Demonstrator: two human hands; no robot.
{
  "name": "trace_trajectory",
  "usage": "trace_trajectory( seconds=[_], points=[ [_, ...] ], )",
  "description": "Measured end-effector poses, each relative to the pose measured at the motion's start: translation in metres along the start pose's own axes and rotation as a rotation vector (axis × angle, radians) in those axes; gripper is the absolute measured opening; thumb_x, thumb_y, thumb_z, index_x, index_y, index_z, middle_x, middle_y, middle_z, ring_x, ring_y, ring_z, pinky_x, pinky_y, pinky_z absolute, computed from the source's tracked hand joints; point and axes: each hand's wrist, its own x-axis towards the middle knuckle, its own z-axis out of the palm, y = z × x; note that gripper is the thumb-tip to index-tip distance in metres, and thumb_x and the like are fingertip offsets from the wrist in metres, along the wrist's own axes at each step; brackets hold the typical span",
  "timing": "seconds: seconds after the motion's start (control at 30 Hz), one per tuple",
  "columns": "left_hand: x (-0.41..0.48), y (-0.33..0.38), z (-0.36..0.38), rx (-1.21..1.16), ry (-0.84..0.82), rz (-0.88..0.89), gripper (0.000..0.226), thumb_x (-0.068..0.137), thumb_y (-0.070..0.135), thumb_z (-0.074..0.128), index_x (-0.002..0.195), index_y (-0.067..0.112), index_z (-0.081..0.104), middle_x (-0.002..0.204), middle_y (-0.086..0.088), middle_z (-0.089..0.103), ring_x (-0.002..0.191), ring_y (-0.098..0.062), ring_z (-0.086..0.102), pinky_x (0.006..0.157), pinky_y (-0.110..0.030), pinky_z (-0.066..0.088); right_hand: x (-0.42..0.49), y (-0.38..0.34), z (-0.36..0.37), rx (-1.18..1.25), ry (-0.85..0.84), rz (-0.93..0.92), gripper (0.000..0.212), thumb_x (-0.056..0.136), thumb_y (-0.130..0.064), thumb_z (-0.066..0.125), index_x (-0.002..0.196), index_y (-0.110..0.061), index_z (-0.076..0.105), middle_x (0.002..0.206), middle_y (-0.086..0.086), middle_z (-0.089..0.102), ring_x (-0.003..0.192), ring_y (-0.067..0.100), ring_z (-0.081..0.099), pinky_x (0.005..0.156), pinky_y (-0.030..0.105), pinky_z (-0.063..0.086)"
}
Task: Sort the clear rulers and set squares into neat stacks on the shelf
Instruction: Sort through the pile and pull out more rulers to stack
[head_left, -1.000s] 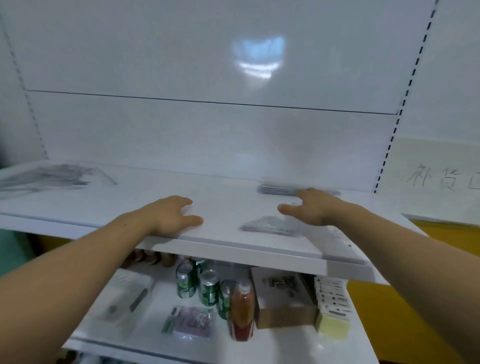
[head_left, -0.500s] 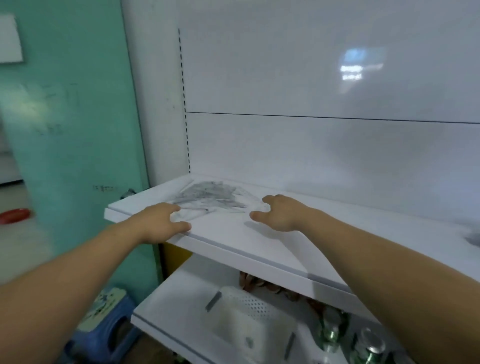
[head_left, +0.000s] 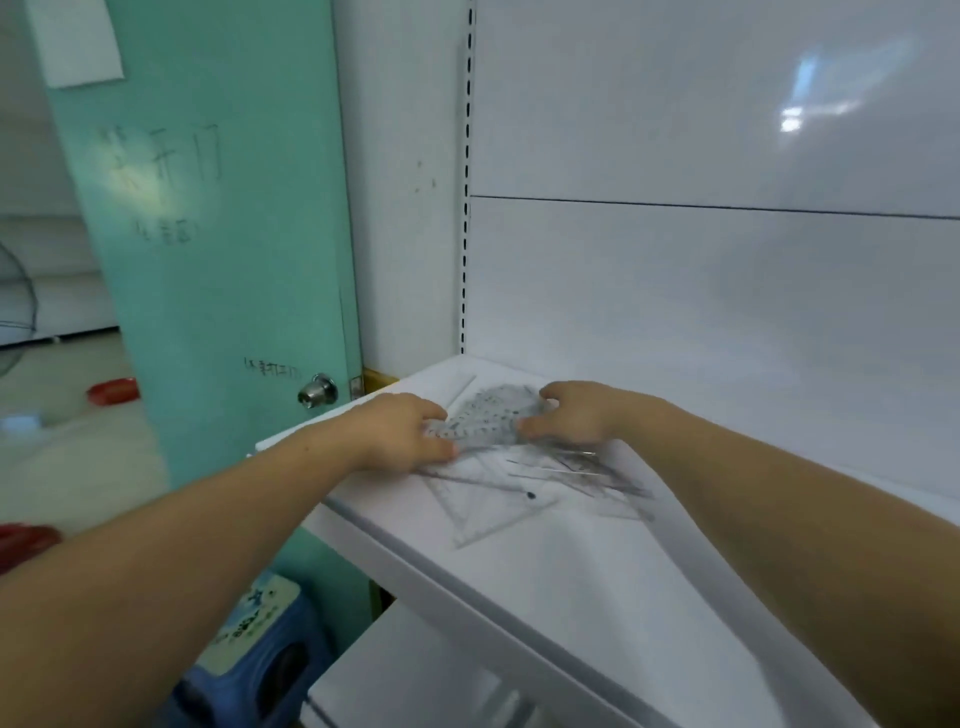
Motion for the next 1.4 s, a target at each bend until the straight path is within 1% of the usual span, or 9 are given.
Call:
trace_trajectory(
  seconds=[0.17, 0.47, 0.57, 0.8, 0.93, 1.03, 1.17, 1.3, 1.4],
  points=[
    [0.025, -0.007, -0.008, 0.044, -0.003, 0.102, 0.04, 0.087, 0.043, 0.058, 0.124, 0.028, 0.058, 0.109, 0.01, 0.058, 0.096, -0.01, 0.053, 0.081, -0.023, 0.043, 0.03, 0.009, -0.014, 0.146, 0.051, -0.016, 0.061, 0.084, -0.045, 0.067, 0.134, -0.016, 0.05, 0.134, 0.007, 0.051, 0.116, 0.024, 0.052, 0.095, 0.031, 0.042],
    [0.039, -0.016, -0.008, -0.035, -0.008, 0.234, 0.039, 0.086, 0.033, 0.061, 0.123, 0.024, 0.053, 0.089, 0.016, 0.049, 0.079, -0.005, 0.05, 0.061, -0.017, 0.037, 0.01, 0.024, -0.003, 0.197, 0.233, 0.168, 0.055, 0.085, -0.04, 0.067, 0.129, -0.015, 0.046, 0.116, 0.004, 0.056, 0.103, 0.023, 0.054, 0.084, 0.03, 0.045],
    [0.035, -0.019, -0.012, 0.057, 0.004, 0.358, 0.042, 0.089, 0.036, 0.055, 0.13, 0.024, 0.051, 0.086, 0.017, 0.041, 0.084, -0.009, 0.046, 0.073, -0.021, 0.034, -0.006, 0.025, 0.002, 0.186, 0.346, 0.223, 0.044, 0.09, -0.028, 0.061, 0.128, -0.015, 0.042, 0.107, 0.004, 0.056, 0.093, 0.024, 0.055, 0.083, 0.036, 0.048],
    [0.02, -0.038, -0.023, 0.094, 0.092, 0.456, 0.043, 0.097, 0.035, 0.043, 0.138, 0.023, 0.042, 0.128, 0.002, 0.049, 0.109, -0.017, 0.051, 0.086, -0.025, 0.037, -0.045, 0.017, 0.006, 0.237, 0.645, 0.317, 0.022, 0.095, -0.019, 0.046, 0.114, -0.015, 0.058, 0.101, 0.001, 0.059, 0.089, 0.02, 0.053, 0.075, 0.027, 0.042],
    [0.015, -0.048, -0.02, 0.008, 0.149, 0.486, 0.041, 0.098, 0.034, 0.04, 0.137, 0.022, 0.041, 0.125, 0.001, 0.049, 0.104, -0.018, 0.053, 0.089, -0.028, 0.04, -0.073, 0.007, 0.008, 0.5, 0.782, 0.3, 0.01, 0.098, -0.022, 0.042, 0.101, -0.02, 0.051, 0.087, 0.004, 0.062, 0.077, 0.021, 0.064, 0.054, 0.019, 0.043],
    [0.015, -0.046, -0.015, -0.027, 0.154, 0.501, 0.039, 0.099, 0.035, 0.038, 0.134, 0.02, 0.044, 0.12, 0.0, 0.05, 0.098, -0.016, 0.05, 0.084, -0.027, 0.036, -0.09, 0.007, 0.016, 0.531, 0.768, 0.341, 0.009, 0.099, -0.02, 0.042, 0.098, -0.019, 0.051, 0.085, 0.007, 0.063, 0.067, 0.018, 0.063, 0.048, 0.01, 0.041],
    [0.018, -0.039, -0.01, -0.029, 0.173, 0.421, 0.033, 0.099, 0.034, 0.036, 0.12, 0.014, 0.053, 0.12, -0.007, 0.055, 0.103, -0.025, 0.053, 0.081, -0.03, 0.037, -0.111, 0.016, 0.026, 0.609, 0.758, 0.436, 0.01, 0.098, -0.02, 0.043, 0.097, -0.019, 0.053, 0.087, 0.007, 0.062, 0.068, 0.017, 0.062, 0.067, 0.031, 0.055],
    [0.014, -0.029, -0.014, -0.138, 0.276, 0.332, 0.026, 0.098, 0.028, 0.038, 0.082, 0.011, 0.05, 0.096, -0.016, 0.06, 0.089, -0.033, 0.054, 0.07, -0.033, 0.035, -0.139, 0.023, 0.022, 0.697, 0.789, 0.409, 0.018, 0.098, -0.02, 0.041, 0.111, -0.022, 0.054, 0.086, 0.006, 0.059, 0.066, 0.014, 0.057, 0.047, 0.012, 0.043],
    [-0.003, 0.0, -0.013, -0.176, 0.268, 0.368, 0.036, 0.099, 0.03, 0.04, 0.124, 0.007, 0.052, 0.12, -0.014, 0.057, 0.109, -0.029, 0.052, 0.087, -0.033, 0.038, -0.172, 0.034, 0.016, 0.675, 0.618, 0.389, 0.046, 0.091, -0.013, 0.052, 0.134, -0.027, 0.043, 0.091, 0.0, 0.057, 0.075, 0.015, 0.058, 0.059, 0.019, 0.043]
  ],
)
